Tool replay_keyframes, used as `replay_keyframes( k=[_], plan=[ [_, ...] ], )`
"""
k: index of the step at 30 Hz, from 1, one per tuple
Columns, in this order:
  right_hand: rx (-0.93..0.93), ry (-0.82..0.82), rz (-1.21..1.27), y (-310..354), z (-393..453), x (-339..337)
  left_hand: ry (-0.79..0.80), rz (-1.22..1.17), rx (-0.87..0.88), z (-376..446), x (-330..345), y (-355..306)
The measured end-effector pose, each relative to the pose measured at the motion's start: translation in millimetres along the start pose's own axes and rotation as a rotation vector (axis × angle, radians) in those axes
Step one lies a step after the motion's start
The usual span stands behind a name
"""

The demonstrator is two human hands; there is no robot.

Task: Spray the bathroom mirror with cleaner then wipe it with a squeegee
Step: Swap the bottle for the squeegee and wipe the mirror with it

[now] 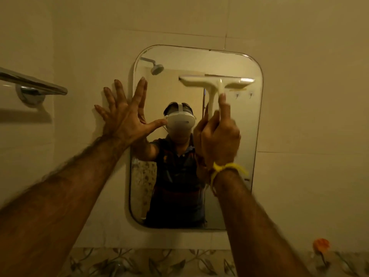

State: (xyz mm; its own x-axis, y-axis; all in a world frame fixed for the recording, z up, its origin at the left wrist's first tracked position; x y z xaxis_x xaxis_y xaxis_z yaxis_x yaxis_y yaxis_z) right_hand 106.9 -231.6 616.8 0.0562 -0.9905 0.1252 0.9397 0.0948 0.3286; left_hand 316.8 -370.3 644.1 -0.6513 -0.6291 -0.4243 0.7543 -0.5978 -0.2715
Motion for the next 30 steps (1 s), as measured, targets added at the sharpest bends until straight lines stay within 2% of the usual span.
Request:
replay_keyframes(
  k=[2, 7, 13, 19, 24, 30],
  plan=[
    [-0.02, 0.002, -0.008, -7, -8, -5, 0.009, 0.019, 0.005, 0, 0, 1],
    [0.091, -0.093, -0.002, -18, 76, -11, -0.007, -0.004, -0.002, -2, 2, 0],
    [0.097, -0.091, 0.054, -36, 21, -21, -0.013, 0.003, 0.013, -1, 2, 1],
    [0.208, -0.098, 0.045, -33, 76, -29, -0.03, 0.006, 0.02, -2, 4, 0],
    [0.218, -0.054, 0.057, -32, -8, -28, -0.017, 0.008, 0.025, -3, 3, 0],
    [0.277, -0.102, 0.021, -27, 37, -26, -0.008, 0.022, 0.026, -3, 3, -2]
  ],
)
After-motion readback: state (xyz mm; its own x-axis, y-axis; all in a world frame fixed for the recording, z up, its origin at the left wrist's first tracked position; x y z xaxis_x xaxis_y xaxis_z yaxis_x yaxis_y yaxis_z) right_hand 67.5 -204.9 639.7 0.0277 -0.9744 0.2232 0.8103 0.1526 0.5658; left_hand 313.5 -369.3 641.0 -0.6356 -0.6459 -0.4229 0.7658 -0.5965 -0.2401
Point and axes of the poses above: each hand's wrist, its own z-axis towards the middle knuckle, its own x-axis out of the palm, y = z × x, the point moved 6 cm from there along z, towards the middle knuckle, and after that the axes turned 9 degrees about -z, right-handed, at the moved point
